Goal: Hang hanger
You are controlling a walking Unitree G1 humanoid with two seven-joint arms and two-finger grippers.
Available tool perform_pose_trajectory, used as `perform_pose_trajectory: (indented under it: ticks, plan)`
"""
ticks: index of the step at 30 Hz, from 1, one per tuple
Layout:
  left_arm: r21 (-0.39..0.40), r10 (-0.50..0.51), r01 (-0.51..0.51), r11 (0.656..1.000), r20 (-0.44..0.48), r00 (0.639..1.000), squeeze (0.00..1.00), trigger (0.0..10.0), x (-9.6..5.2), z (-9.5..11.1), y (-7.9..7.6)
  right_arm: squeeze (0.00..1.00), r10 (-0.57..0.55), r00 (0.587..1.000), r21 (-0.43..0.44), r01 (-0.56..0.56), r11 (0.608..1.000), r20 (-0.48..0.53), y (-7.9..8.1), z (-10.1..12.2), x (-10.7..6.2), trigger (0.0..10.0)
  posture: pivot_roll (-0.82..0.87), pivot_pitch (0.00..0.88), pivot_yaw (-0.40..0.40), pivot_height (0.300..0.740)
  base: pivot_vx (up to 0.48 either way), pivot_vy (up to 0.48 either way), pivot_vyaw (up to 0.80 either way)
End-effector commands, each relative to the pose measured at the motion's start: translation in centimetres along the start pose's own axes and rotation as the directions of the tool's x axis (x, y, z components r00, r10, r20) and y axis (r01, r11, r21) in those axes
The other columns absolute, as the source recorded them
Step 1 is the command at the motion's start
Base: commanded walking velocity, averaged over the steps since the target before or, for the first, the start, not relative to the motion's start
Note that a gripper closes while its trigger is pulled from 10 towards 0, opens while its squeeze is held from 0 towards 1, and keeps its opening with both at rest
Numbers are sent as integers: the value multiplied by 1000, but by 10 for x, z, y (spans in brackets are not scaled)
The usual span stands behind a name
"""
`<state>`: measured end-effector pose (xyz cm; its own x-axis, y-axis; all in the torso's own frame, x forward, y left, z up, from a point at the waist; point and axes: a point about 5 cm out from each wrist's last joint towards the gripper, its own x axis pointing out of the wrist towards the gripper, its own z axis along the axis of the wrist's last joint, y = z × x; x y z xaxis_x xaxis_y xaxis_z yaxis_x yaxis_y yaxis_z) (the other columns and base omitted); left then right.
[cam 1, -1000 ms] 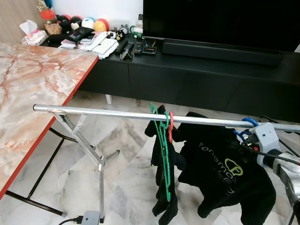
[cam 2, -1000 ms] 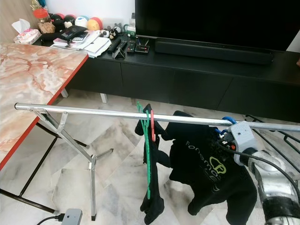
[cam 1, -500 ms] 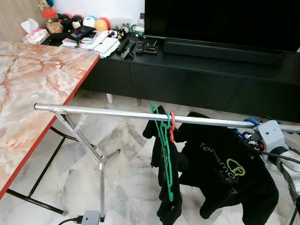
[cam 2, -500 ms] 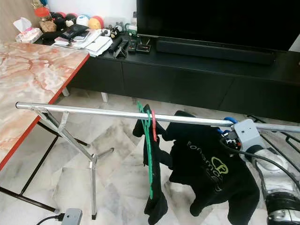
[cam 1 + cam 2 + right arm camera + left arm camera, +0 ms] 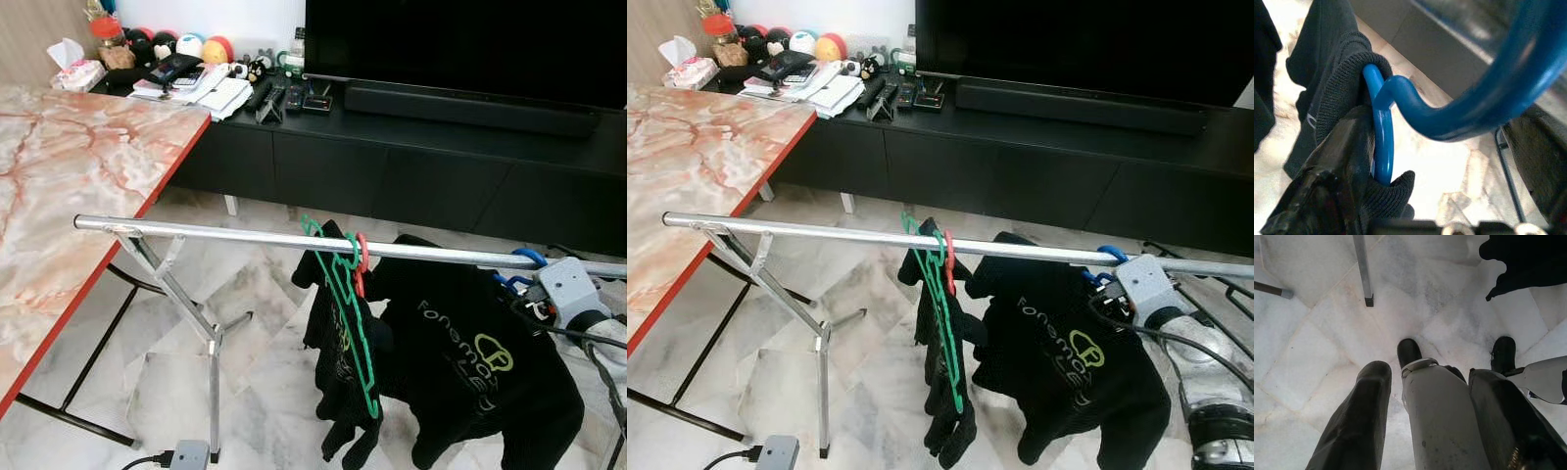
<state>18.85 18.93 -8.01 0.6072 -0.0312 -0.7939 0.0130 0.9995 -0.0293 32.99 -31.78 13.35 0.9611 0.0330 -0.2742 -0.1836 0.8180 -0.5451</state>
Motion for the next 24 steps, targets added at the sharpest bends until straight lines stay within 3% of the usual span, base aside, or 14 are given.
perform_pose_trajectory:
  ticks: [1, 3, 12, 14, 18, 22, 24]
  plan:
    - [-3, 0, 0, 1000, -47, 999, 0, 10000, -3, -12, 2, 0, -6, 1000, -72, 5, 997, -18, -4, 2, 1, 10000, -83, 172, -5, 740, 0, 0, 0]
    - [-4, -1, 1, 1000, -48, 999, 0, 10000, -3, -13, 2, 0, 6, 1000, -92, -8, 996, -21, -1, 3, 2, 10000, -82, 174, -7, 740, 0, 0, 0]
    - [-13, -8, 7, 1000, -53, 999, 0, 10000, -3, -14, 1, 0, 183, 982, 15, -182, 983, -53, 28, -5, 7, 10000, -79, 178, -11, 740, 0, 0, 0]
    - [-17, -12, 11, 1000, -53, 999, 0, 10000, -3, -14, 1, 0, 267, 962, 124, -260, 958, -48, 41, -7, 8, 10000, -78, 183, -15, 740, 0, 0, 0]
    - [-19, -13, 12, 1000, -54, 998, 0, 10000, -3, -14, 1, 0, 294, 955, 201, -282, 938, -32, 43, -7, 9, 10000, -77, 185, -15, 740, 0, 0, 0]
    - [-20, -14, 13, 1000, -53, 998, 0, 10000, -3, -14, 0, 0, 323, 945, 185, -308, 933, -54, 45, -11, 7, 10000, -78, 185, -15, 740, 0, 0, 0]
    - [-22, -15, 14, 1000, -53, 998, 0, 10000, -3, -14, 0, 0, 366, 929, 219, -347, 912, -51, 47, -13, 6, 10000, -76, 186, -17, 740, 0, 0, 0]
